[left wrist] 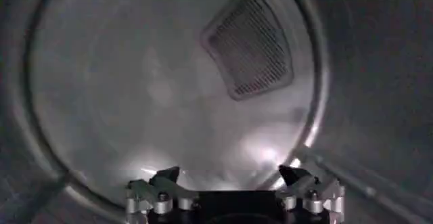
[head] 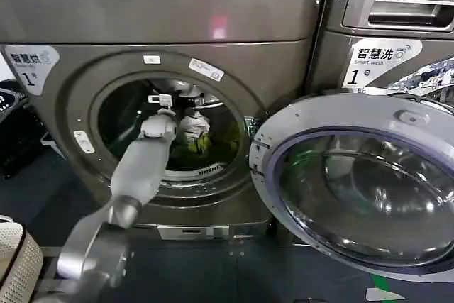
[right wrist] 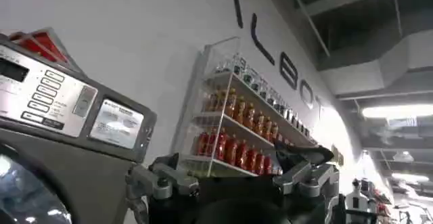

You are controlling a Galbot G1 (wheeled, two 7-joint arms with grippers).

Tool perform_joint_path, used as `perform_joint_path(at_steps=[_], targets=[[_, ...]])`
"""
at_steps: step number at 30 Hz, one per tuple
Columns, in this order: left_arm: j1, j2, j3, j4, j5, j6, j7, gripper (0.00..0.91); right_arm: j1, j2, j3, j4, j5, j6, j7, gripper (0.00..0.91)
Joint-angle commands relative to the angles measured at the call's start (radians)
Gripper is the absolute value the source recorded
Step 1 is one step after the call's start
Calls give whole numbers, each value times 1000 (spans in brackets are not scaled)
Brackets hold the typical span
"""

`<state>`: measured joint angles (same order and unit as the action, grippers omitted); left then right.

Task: Grasp the clothes from the dryer.

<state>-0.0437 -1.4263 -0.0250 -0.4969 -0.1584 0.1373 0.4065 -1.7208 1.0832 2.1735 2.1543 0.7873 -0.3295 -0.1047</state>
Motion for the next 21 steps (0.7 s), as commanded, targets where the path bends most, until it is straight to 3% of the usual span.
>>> perform_joint_path(at_steps=[1,14,21], targets=[[-50,9,277,95,215,-50,317,907,-4,0,9,-5,-1,3,-1,907],[-95,-5,367,203,585,-91,455,907,5,9,0,-6,-8,5,-5,907],[-84,-7,394,240,638,-96,443,907,9,11,-6,-2,-10,5,-7,907]])
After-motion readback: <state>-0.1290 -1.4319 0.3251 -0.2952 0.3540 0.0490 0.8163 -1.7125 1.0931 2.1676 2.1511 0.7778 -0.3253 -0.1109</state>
